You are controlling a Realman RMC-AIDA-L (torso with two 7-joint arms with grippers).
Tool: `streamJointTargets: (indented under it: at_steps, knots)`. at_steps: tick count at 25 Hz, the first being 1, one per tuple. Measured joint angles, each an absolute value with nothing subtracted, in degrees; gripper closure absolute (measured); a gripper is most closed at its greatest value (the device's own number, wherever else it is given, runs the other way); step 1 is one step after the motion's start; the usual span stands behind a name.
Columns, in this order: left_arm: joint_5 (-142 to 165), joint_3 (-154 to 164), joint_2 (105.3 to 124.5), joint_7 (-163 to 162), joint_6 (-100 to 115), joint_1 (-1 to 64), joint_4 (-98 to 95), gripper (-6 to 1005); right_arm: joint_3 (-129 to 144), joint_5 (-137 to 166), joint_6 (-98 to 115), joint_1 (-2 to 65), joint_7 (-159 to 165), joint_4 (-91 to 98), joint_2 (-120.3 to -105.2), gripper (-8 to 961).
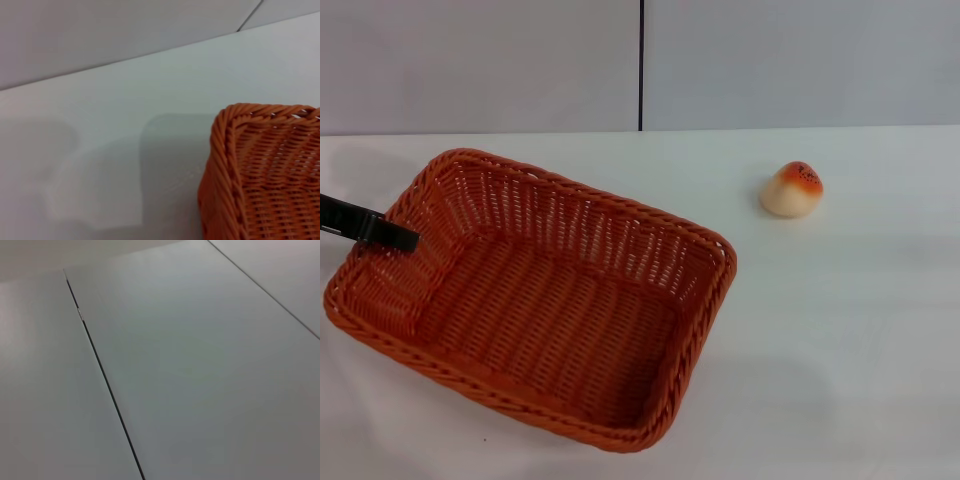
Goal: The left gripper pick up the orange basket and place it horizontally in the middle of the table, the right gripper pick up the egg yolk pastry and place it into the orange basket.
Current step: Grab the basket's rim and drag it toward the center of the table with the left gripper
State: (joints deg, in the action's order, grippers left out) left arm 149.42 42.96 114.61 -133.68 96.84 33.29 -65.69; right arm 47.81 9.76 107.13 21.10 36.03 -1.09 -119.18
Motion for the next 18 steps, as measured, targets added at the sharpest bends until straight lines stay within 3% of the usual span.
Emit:
streamJointTargets:
  at_steps: [9,18]
  knots:
    - [149.63,43.15,114.69,-137.61,97.72,33.12,-67.04,844,47.81,9.76,107.06,21.19,36.03,-0.96,-119.18,366]
    - [149.82,41.76,114.06,-144.07,102.06,33.12,-69.18,844,47.81,9.76,106.17,21.29,36.03,-0.43,-119.17,367]
